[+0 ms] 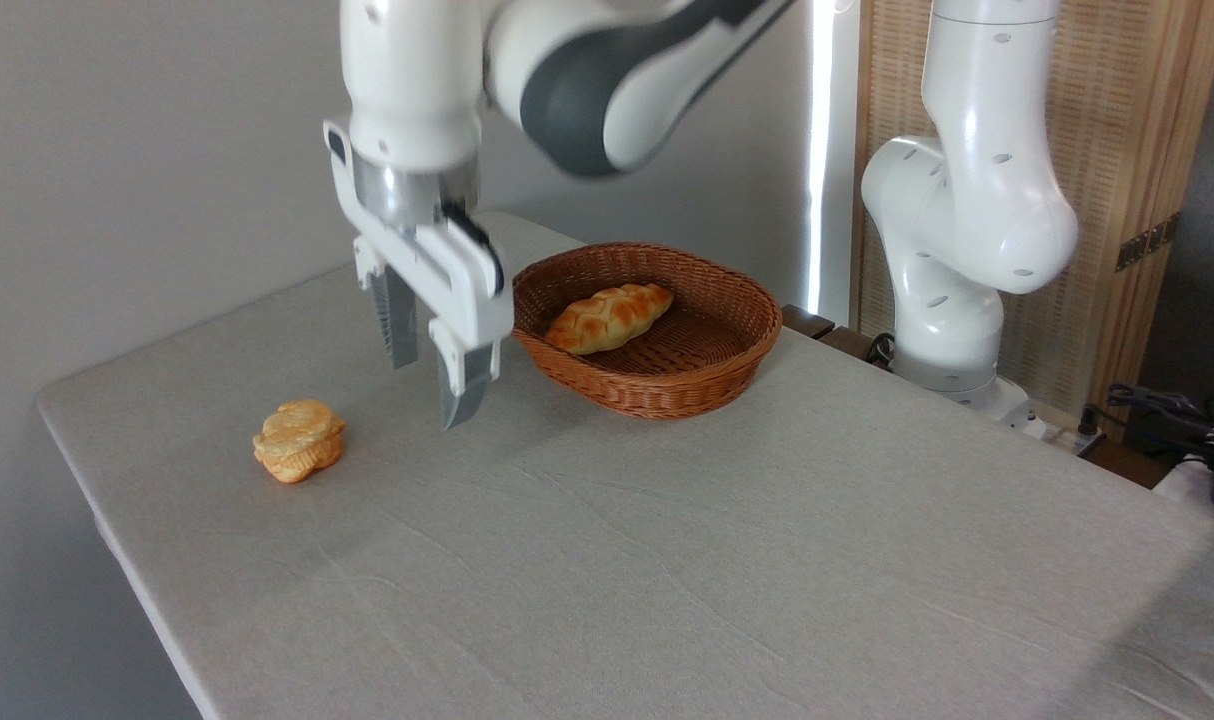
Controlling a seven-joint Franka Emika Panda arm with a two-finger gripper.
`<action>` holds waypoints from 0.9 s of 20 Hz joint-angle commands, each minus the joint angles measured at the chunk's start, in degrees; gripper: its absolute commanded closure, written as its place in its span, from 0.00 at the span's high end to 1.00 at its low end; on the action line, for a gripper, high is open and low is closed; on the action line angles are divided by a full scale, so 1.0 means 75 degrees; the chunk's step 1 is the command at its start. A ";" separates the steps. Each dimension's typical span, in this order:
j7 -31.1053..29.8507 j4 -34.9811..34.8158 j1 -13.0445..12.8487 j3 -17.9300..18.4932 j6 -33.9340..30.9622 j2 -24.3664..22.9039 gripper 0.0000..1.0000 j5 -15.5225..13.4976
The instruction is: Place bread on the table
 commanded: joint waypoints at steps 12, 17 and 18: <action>-0.0012 0.2211 0.2107 -0.1555 -0.1978 0.0515 1.00 0.1835; -0.0047 0.2211 0.2107 -0.1579 -0.2013 0.0515 1.00 0.1776; -0.0036 0.2211 0.2107 -0.1567 -0.2013 0.0539 1.00 0.1776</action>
